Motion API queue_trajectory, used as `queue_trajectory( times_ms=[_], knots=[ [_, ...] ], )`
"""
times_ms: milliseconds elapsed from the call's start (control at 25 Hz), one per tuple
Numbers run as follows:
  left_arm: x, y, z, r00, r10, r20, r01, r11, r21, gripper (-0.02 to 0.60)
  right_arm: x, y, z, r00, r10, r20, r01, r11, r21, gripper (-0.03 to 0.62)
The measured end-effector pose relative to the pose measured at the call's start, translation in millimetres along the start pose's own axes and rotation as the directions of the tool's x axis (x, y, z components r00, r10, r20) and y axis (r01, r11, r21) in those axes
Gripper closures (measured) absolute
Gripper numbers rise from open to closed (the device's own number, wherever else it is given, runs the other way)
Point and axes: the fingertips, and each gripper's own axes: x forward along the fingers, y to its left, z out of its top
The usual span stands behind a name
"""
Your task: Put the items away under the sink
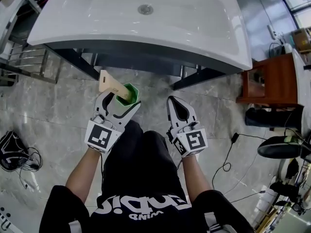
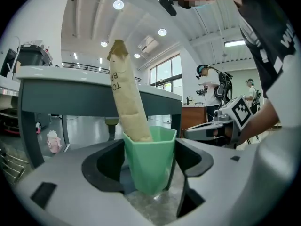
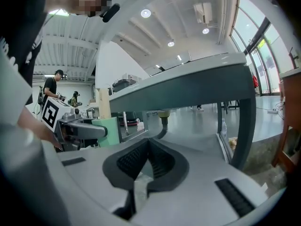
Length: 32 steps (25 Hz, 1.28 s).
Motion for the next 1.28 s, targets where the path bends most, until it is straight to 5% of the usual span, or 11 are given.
queue_trajectory(
  times_ms=[680, 1280],
  knots=[
    [33.5, 8.2, -97.6, 0.996, -0.008, 0.088, 0.004, 0.999, 0.044, 0.23, 27.5, -23.8, -102.3, 0.996, -0.013, 0.085, 0.018, 0.998, -0.056, 0.576],
    [36.3, 9.3, -118.1, 0.991, 0.024, 0.133, -0.033, 0.997, 0.067, 0.23, 31.7, -28.0, -124.3, 0.988, 0.001, 0.151, 0.007, 0.999, -0.052, 0.576]
  ],
)
